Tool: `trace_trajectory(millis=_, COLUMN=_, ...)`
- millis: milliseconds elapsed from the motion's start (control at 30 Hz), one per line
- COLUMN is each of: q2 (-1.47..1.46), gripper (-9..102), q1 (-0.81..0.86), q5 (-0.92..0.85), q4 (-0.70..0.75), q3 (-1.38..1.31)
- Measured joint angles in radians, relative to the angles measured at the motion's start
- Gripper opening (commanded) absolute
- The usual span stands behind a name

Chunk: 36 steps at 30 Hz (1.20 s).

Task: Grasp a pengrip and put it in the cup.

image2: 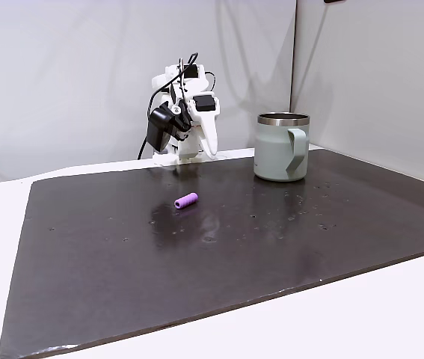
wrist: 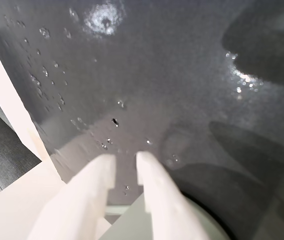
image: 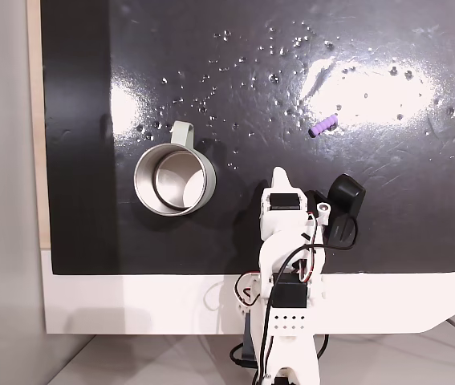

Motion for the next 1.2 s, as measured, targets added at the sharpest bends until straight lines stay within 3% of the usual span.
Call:
trace_trajectory(millis=167, q2=0.002, gripper=0, q1=-0.095, q5=-0.101, q4=-0.037, q3=0.012)
trace_trajectory(millis=500, q2=0.002, gripper=0, q1=-0.109, q5=-0.121, q4=-0.043, q3=0.012)
trace_trajectory(millis=833, q2=0.0, gripper=0, q1=0.123, q5=-0.155, q4=0.118, q3=-0.219)
trace_trajectory(millis=1200, q2=-0.097, gripper=0, q1=0.356, q5=-0.307, q4=0.121, q3=-0.436)
